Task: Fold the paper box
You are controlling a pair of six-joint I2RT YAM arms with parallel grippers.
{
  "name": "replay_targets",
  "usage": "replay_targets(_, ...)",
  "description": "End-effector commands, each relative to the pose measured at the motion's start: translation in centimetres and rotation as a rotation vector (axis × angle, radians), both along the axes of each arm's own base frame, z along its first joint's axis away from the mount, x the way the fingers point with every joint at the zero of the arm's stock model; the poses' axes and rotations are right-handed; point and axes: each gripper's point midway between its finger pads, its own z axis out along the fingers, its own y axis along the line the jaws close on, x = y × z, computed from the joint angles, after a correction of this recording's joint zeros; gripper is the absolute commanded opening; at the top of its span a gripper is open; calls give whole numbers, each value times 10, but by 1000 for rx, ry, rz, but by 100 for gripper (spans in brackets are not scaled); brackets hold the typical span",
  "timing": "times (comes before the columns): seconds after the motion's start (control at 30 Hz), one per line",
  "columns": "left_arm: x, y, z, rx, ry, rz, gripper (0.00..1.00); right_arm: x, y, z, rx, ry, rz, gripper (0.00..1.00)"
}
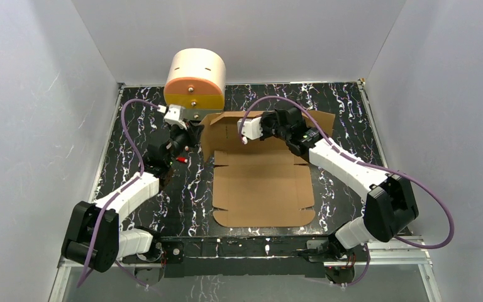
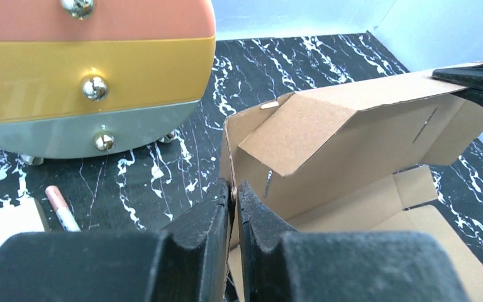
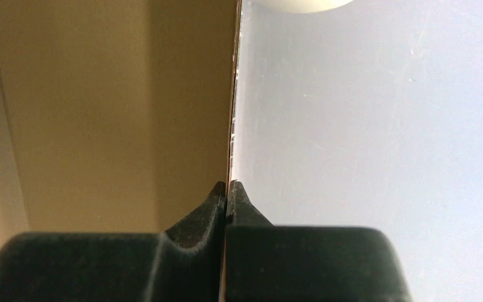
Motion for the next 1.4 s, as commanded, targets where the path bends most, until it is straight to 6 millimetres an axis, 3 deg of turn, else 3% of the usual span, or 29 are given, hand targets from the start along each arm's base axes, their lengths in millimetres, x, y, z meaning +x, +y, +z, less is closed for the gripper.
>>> replay_targets(0.0,4,-9,31,-31,-84,-41,10,22,5,48,42,-192,-23,1)
replay_targets(0.27,-8,-20,-7,5,-17,-103,7,4,10,27,78,-210,28,1)
replay_targets(0.4,-15,-29,-17,7,6,-125,6,0,7,11,58,-214,24,1)
replay_targets(0.7,-32,-47,-24,-60,72,-154,5,-2,8,0,55,-244,13,2)
replay_targets(0.77,-36,-50,-27,-77,93,-155,10,-3,10,-2,58,-247,16,2)
replay_targets(1.07,-37,-4,-32,-165,169,129,26,-7,5,-1,52,-272,9,2)
replay_targets(1.23,-49,1,-28,-269,237,168,36,-10,4,-1,47,-272,14,2)
replay_targets(1.37,-58,0,-35,-347,291,173,38,-12,4,0,52,-269,19,3)
